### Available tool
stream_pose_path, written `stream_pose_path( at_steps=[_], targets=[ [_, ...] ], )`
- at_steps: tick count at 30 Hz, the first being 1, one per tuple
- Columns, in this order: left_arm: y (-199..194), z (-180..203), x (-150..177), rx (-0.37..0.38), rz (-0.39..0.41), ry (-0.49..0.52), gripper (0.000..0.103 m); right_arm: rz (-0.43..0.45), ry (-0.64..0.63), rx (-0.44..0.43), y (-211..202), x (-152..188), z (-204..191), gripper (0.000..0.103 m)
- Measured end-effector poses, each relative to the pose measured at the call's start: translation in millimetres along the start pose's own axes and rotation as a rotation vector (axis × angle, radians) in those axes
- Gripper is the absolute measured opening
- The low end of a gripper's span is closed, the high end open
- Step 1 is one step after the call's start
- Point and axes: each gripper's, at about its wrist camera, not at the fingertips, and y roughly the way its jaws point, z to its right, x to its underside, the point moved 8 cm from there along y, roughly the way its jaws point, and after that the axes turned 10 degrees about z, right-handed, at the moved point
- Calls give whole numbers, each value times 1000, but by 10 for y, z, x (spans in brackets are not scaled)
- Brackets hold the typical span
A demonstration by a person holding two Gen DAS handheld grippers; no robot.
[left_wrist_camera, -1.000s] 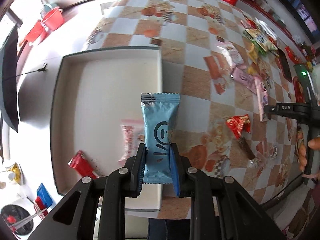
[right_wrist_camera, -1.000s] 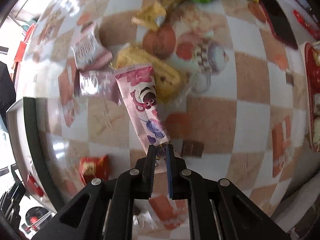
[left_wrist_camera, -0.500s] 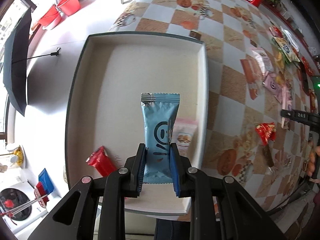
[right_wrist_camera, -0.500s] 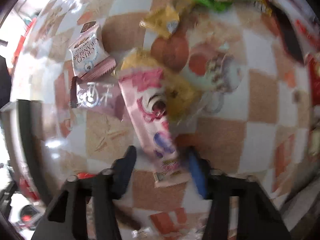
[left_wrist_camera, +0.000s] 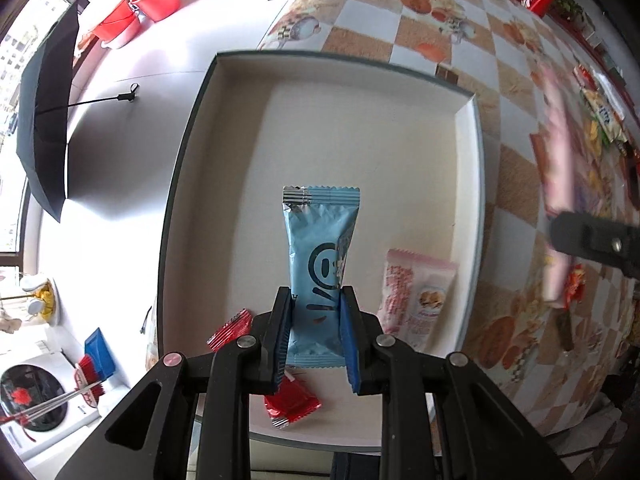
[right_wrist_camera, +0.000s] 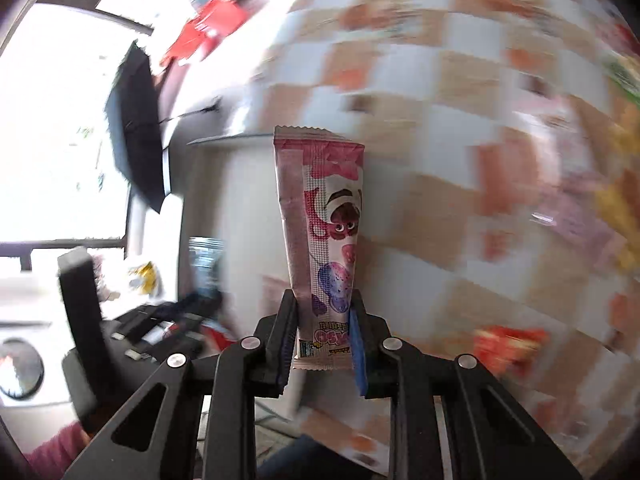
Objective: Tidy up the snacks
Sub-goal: 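Drop the blue bar and pink tube snack into the white tray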
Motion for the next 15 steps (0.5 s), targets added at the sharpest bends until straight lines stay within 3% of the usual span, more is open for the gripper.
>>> stream_pose_path(
  at_steps=[1, 2, 4, 7, 10, 15],
  targets=[
    [13, -7, 20, -13, -6, 11, 38, -22, -9, -45, 82, -3, -200, 34],
    [3, -20, 36, -33, -3, 24, 45, -42, -14, -61, 160, 2, -286, 64],
    [-77, -33, 37, -50, 39, 40, 75, -53, -34, -9, 242, -7, -304, 103],
    [-266, 26, 35, -31, 112, 69, 79, -33, -69, 72, 142, 15, -183, 103],
    [-340, 182, 78, 12, 93, 112, 79, -2, -65, 150, -136, 103, 117, 103],
    [-447, 694, 190, 93, 25, 236, 79, 55, 75, 298, -756, 609, 1103, 103]
  ],
)
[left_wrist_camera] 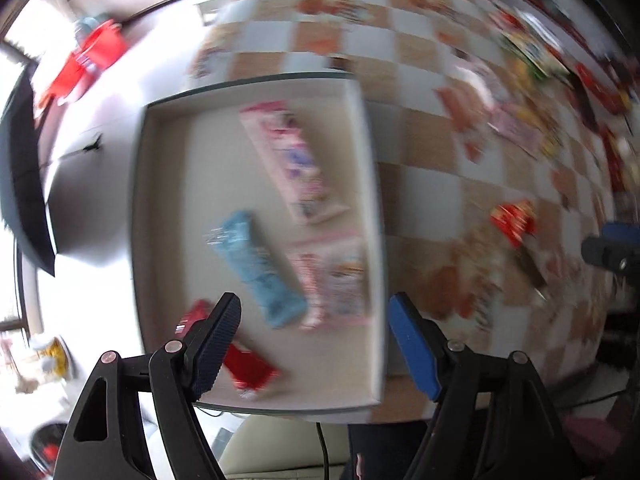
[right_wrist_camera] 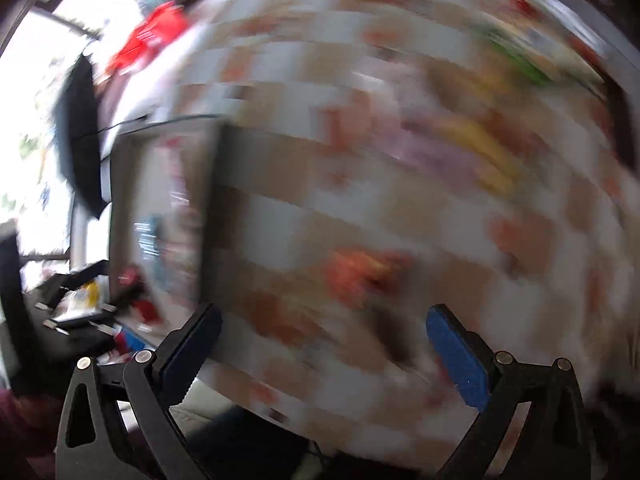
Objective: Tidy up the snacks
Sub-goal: 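Drop the blue bar and pink tube snack into the white tray, then move the right tool over the clear bag of chocolate balls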
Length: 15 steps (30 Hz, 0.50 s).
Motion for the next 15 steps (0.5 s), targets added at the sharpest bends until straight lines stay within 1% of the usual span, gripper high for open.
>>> stream_pose_path(
  at_steps=[3, 4, 6, 8, 11, 13, 15],
  targets=[
    [-14, 456, -44, 6, -30, 132, 79, -20, 137, 92, -147, 492, 800, 103],
    [-16, 588, -49, 12, -41, 169, 79, -28, 155, 112, -160, 598, 908, 103],
    [-21, 779, -67, 12, -51, 224, 80, -72, 185, 203, -184, 951, 1279, 103],
    [-41, 945, -83, -4, -52, 281, 80, -124, 193, 238, -122, 1197, 1454, 103],
    [8, 1075, -100, -28, -80, 318, 80, -181, 190, 230, 23, 1457, 1611, 103],
    [30, 1101, -71, -48, -104, 322, 80, -200, 164, 231, 147, 1487, 1653, 103],
    [0, 1118, -6, -80, -116, 328, 80, -200, 131, 236, 224, 1431, 1663, 103]
  ],
)
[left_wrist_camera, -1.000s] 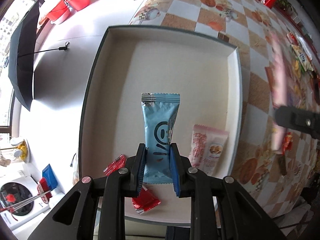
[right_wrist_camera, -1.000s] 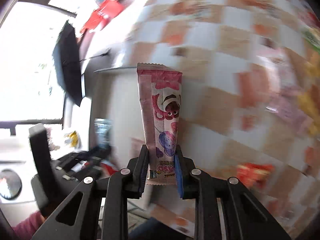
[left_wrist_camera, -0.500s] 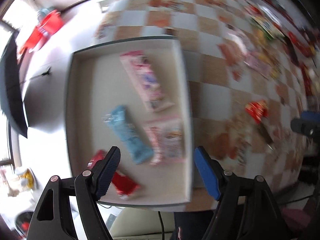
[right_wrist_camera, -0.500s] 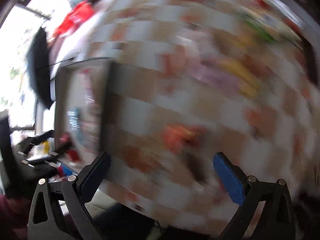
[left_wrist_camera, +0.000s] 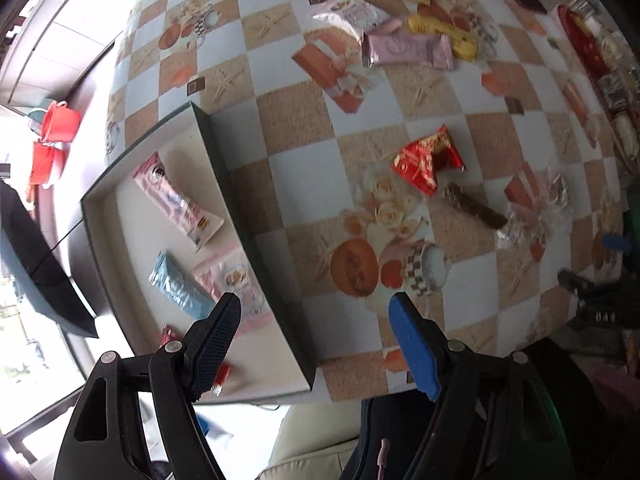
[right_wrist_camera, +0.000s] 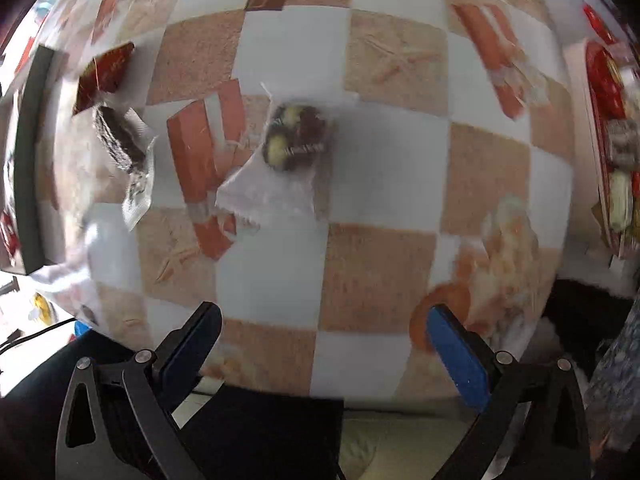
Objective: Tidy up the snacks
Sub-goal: 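Move the right tool over the clear bag of chocolate balls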
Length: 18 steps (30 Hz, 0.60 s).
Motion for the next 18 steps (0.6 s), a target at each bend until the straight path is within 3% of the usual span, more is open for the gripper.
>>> stream_pose_path(
  at_steps=[7, 13, 18],
  targets=[
    [-103, 136, 82, -78, -4, 66, 80, 50, -84, -26, 37, -450, -127, 103],
    [-135, 175, 76, -82, 4, 66, 80, -46, -102, 8, 319, -348, -43, 103],
    [-107, 212, 108, -83, -11, 82, 80, -31, -110, 12, 340, -401, -41, 103]
  ],
)
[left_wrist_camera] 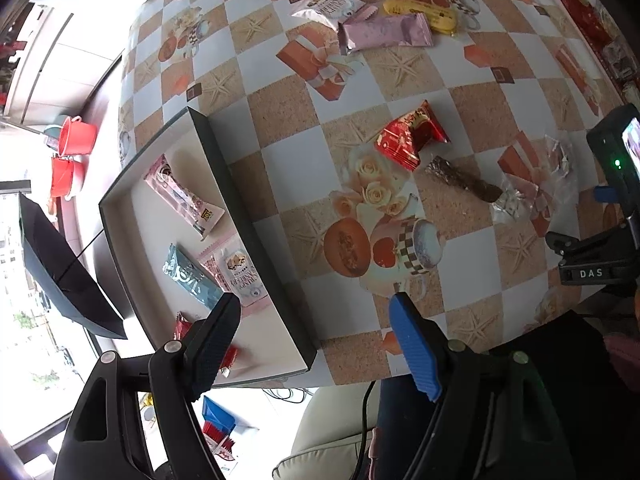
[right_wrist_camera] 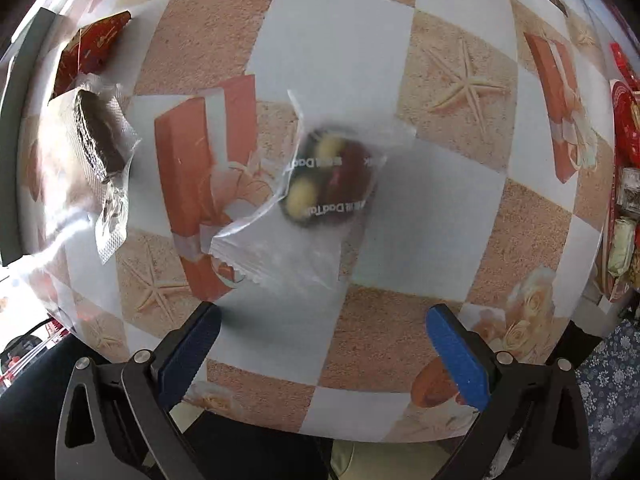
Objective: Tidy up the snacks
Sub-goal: 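Move the right tool over the clear bag of chocolate balls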
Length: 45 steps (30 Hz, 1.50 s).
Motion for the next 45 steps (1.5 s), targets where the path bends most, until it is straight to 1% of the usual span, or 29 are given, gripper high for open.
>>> stream_pose_path(
  at_steps=[5, 7, 10, 27, 39, 45],
  targets=[
    [10, 45, 13, 4, -1, 25, 80, 25, -1, 3, -46, 128, -57, 103],
    [13, 46, 19, 5, -2, 27, 80, 30, 2, 4, -181, 304, -37, 103],
    [12, 35, 22, 3, -4, 25, 80, 33, 3, 5, -179, 339, -52, 103],
    [13, 32, 1, 5, -3, 30, 80, 33, -1, 5, -188, 338, -25, 103],
    [39, -4, -16, 15, -3, 24, 80, 26, 4, 5, -210, 262, 43, 103],
    [68, -2, -10, 23, -12, 18, 80, 33, 26, 4, -218, 227, 74, 103]
  ],
)
